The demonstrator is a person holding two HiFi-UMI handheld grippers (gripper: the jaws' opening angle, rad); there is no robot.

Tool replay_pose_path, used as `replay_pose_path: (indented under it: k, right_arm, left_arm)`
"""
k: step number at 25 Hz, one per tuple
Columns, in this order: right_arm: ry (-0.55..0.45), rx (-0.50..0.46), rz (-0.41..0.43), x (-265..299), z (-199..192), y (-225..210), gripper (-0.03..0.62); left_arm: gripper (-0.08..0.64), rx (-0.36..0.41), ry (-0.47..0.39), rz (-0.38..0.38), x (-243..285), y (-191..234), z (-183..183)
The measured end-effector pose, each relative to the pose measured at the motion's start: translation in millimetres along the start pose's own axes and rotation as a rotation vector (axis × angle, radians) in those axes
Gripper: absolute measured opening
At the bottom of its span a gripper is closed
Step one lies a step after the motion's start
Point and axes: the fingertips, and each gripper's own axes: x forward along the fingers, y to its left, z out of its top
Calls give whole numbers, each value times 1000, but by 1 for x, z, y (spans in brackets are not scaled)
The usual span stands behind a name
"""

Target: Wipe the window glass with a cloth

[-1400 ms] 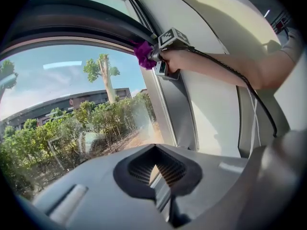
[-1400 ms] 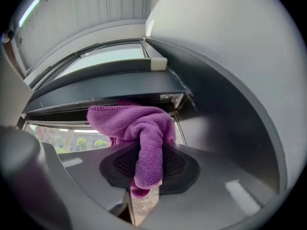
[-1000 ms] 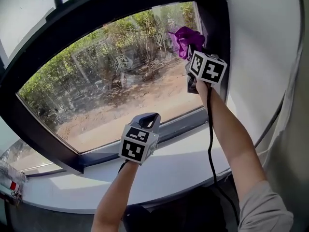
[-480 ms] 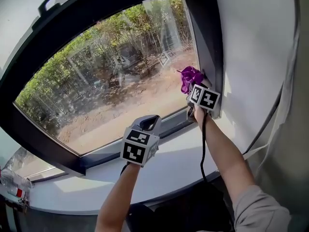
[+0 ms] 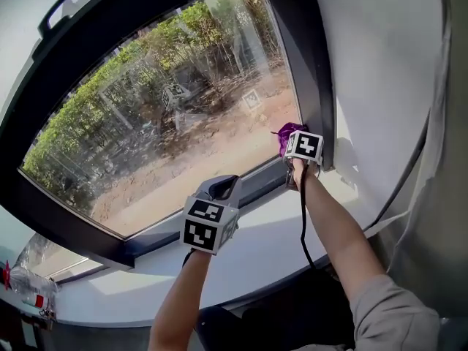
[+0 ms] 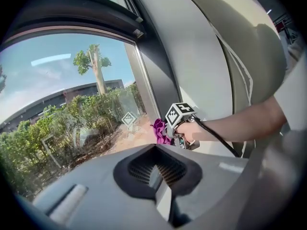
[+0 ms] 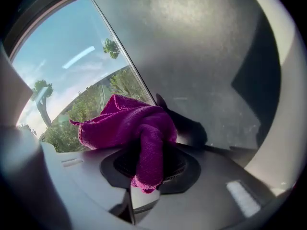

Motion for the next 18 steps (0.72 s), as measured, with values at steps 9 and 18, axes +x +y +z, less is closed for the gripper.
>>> replay_pose_path:
  k: [9, 18]
  right_arm:
    - [41, 4, -59, 16, -12, -16, 109]
    - [-90, 110, 49, -17, 26, 15, 109]
  left_arm:
    - [0, -6, 8, -2, 0, 3, -10]
    - [0, 9, -2, -15, -5, -6, -4]
